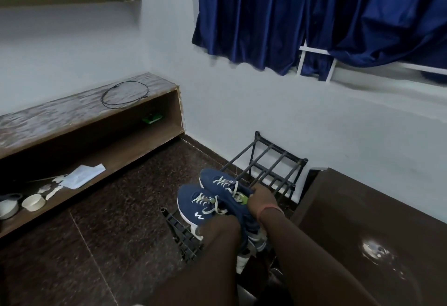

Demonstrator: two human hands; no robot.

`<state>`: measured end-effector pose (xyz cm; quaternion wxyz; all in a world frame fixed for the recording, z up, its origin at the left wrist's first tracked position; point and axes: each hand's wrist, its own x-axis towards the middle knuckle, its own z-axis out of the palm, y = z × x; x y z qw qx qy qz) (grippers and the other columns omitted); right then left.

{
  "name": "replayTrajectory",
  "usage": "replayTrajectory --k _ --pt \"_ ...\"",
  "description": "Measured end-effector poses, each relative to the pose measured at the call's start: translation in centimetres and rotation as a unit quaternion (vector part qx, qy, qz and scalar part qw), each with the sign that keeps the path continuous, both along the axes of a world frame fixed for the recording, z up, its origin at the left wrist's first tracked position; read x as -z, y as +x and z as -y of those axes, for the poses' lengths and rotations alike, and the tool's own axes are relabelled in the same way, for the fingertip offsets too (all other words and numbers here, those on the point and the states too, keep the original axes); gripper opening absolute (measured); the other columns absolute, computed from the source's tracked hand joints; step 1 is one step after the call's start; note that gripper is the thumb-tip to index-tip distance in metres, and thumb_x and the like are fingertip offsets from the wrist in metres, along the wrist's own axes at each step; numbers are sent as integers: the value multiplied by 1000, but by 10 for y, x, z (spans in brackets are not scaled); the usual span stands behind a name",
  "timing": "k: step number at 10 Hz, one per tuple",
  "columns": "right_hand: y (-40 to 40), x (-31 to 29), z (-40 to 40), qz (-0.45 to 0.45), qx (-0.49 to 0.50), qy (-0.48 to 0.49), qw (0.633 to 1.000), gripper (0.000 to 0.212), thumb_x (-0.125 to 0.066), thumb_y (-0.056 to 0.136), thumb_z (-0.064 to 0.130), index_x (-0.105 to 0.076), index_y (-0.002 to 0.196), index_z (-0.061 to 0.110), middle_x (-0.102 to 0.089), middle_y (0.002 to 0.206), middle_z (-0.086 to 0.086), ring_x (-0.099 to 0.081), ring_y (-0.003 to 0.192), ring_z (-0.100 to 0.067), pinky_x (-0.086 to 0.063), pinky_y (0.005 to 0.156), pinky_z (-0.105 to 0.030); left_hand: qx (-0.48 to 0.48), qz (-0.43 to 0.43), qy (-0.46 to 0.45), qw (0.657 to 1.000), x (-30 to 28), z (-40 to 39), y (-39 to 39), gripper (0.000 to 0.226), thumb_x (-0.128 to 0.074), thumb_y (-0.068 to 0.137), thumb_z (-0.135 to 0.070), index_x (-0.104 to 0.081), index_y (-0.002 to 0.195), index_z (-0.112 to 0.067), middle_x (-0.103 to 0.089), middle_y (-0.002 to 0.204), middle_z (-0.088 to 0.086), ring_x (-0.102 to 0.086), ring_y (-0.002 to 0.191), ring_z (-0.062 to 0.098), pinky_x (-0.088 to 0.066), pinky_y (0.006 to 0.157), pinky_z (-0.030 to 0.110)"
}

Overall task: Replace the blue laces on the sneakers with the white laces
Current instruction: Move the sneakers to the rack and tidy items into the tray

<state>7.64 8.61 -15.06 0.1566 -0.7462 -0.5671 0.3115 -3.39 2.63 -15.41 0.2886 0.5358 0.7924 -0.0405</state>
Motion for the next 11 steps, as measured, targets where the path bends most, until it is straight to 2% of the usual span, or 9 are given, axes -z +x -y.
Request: replayTrajectory --k 1,2,4,6,7,8,9,10,11 --pt "3 -13 18 31 -4 31 999 27 -57 88 14 -60 115 12 -60 118 -14 -59 108 -32 -51 92 -39 -136 64 97 984 -23 0 14 50 -46 98 -26 -46 142 -2 -47 143 17 -48 131 33 -40 108 40" --pt "17 -31 37 39 -15 68 997 25 -56 90 18 -63 113 12 -62 118 -14 -59 109 -32 -50 92 -36 -130 116 163 971 -50 7 34 52 -54 93 -28 -44 137 -3 -44 140 22 -52 123 35 -46 100 39" --pt "77 -73 97 44 9 117 992 20 -51 91 11 -69 98 6 -69 106 -18 -64 103 -33 -48 85 -33 8 174 212 962 -82 30 93 27 -55 93 -18 -62 116 -4 -64 117 19 -62 109 37 -52 91 40" --pt "169 -90 172 51 109 133 984 21 -50 91 13 -70 95 10 -70 105 -14 -63 102 -32 -48 89 -32 139 212 210 944 -83 71 183 22 -53 88 -33 -68 94 -18 -66 109 14 -63 96 30 -53 86 36" --pt "215 -90 208 54 164 116 978 20 -51 93 17 -70 97 12 -70 104 -11 -64 100 -30 -51 89 -33 195 233 189 934 -81 97 231 16 -55 88 -30 -68 92 -21 -67 113 12 -63 103 30 -48 88 33" --pt "258 -83 247 64 213 104 969 22 -51 92 19 -71 99 12 -71 104 -10 -65 102 -29 -50 89 -33 241 269 183 914 -74 127 278 12 -61 87 -30 -69 89 -22 -70 107 8 -62 105 27 -51 91 35" --pt "287 -74 280 79 251 95 960 23 -51 94 22 -70 101 12 -70 109 -10 -63 107 -30 -47 87 -30 290 274 170 901 -65 156 310 15 -57 92 -23 -71 94 -17 -71 104 7 -62 104 25 -50 91 35" --pt "305 -65 306 102 278 76 952 22 -50 93 26 -69 100 15 -71 107 -6 -64 106 -28 -46 82 -29 316 284 162 891 -54 174 332 15 -58 89 -22 -71 93 -16 -73 101 7 -64 102 26 -50 89 35" --pt "317 -55 321 81 288 71 952 20 -49 91 27 -67 91 17 -72 101 -8 -65 103 -29 -47 86 -33 324 287 139 891 -44 186 349 12 -61 87 -27 -70 89 -20 -73 96 4 -66 97 24 -52 87 36"
